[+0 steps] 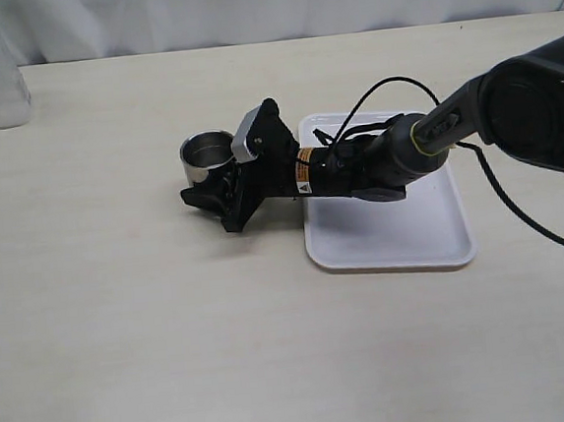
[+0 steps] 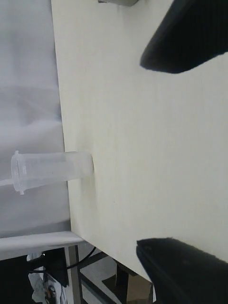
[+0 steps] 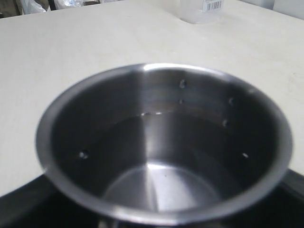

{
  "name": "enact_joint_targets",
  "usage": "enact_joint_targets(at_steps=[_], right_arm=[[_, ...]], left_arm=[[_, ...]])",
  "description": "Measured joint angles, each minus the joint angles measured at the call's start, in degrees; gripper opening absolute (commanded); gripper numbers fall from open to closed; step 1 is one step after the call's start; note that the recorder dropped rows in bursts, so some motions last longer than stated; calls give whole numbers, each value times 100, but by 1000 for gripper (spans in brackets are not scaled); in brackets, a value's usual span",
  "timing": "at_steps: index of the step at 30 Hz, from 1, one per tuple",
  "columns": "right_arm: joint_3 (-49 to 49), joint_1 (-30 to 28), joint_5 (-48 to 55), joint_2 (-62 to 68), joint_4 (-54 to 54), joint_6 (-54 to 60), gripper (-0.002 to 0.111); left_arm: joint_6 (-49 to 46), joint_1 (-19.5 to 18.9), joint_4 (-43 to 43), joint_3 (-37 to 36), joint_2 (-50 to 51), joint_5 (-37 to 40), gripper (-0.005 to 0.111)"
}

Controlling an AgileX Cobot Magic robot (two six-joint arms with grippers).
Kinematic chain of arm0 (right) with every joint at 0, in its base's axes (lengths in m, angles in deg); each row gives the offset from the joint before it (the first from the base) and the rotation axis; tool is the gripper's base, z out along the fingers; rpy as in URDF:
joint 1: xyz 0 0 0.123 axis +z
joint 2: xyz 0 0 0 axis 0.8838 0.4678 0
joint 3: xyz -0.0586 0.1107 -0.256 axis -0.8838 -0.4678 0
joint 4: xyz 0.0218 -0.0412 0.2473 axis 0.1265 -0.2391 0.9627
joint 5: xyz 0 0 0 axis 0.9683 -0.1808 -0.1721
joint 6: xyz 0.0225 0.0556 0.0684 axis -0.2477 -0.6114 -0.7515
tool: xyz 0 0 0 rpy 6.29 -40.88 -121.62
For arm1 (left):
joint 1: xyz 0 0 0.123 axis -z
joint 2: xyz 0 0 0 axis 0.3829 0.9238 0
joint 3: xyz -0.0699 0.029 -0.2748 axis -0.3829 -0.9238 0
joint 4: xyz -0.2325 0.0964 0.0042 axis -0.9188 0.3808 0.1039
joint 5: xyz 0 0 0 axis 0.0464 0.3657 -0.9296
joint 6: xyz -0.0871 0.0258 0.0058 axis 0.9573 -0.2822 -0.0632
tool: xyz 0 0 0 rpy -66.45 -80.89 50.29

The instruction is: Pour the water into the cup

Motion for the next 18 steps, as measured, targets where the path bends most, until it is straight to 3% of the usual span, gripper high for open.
enact_joint_targets(at_steps=[8, 10, 11, 16, 18], right_arm=[[0, 0, 0, 0, 0, 0, 4], [0, 0, 0, 0, 0, 0, 4], [0, 0, 0, 0, 0, 0, 4], [0, 0, 0, 0, 0, 0, 4], [0, 0, 0, 0, 0, 0, 4]], left_arm=[[0, 0, 0, 0, 0, 12, 87], [0, 0, -22, 0, 0, 12, 72], [46, 0, -32, 0, 0, 12, 58], [130, 0, -44, 0, 0, 12, 8], [130, 0, -44, 0, 0, 12, 0]])
